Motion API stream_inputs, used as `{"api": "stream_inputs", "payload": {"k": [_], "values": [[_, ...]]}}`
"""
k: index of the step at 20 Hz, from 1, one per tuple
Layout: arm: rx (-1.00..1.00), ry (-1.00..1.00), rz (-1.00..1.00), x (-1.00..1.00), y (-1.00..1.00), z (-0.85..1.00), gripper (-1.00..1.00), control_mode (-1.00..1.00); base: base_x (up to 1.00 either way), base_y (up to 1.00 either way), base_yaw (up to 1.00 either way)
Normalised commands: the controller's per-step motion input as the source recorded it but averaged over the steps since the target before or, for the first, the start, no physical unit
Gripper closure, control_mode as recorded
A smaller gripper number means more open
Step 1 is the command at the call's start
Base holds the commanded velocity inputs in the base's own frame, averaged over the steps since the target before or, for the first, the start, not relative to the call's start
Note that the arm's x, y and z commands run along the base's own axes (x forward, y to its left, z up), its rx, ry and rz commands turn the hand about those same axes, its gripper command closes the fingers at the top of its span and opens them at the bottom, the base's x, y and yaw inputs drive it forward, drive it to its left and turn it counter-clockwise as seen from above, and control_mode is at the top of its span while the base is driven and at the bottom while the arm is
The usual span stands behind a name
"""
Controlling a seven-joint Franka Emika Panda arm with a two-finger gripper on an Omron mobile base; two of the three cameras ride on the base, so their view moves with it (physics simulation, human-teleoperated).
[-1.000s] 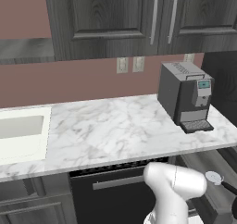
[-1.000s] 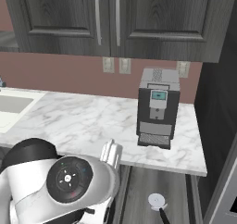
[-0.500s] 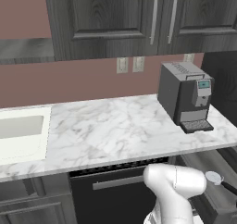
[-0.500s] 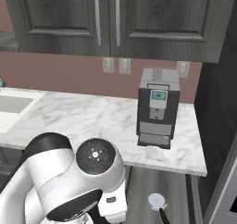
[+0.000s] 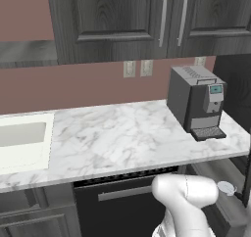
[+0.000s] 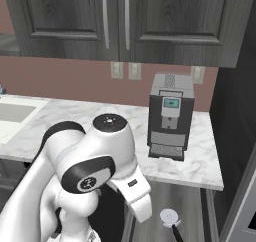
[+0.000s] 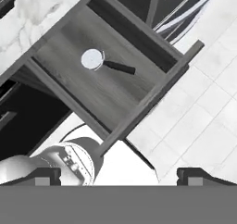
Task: Take the pizza cutter from the drawer on the right and place it on the dining counter for cutting.
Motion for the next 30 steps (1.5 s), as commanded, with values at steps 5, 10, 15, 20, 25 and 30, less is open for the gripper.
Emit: {"api": "stream_inputs", "payload": {"k": [5, 10, 15, 20, 25, 30], "values": [[-0.01, 0.15, 0.36, 0.12, -0.37, -0.23, -1.00, -1.00, 0.00, 0.00, 0.00], [0.02, 0.11, 0.33, 0.25, -0.24, -0.38, -1.00, -1.00, 0.00, 0.00, 0.00], [0.01, 0.10, 0.27, 0.31, -0.09, -0.40, -1.00, -1.00, 0.00, 0.00, 0.00], [0.07, 0.02, 0.19, 0.10, -0.08, -0.43, -1.00, -1.00, 0.00, 0.00, 0.00], [0.11, 0.00, 0.07, 0.11, -0.19, -0.32, -1.00, -1.00, 0.00, 0.00, 0.00], [0.03, 0.03, 0.14, 0.21, -0.14, -0.28, -1.00, -1.00, 0.00, 0.00, 0.00]]}}
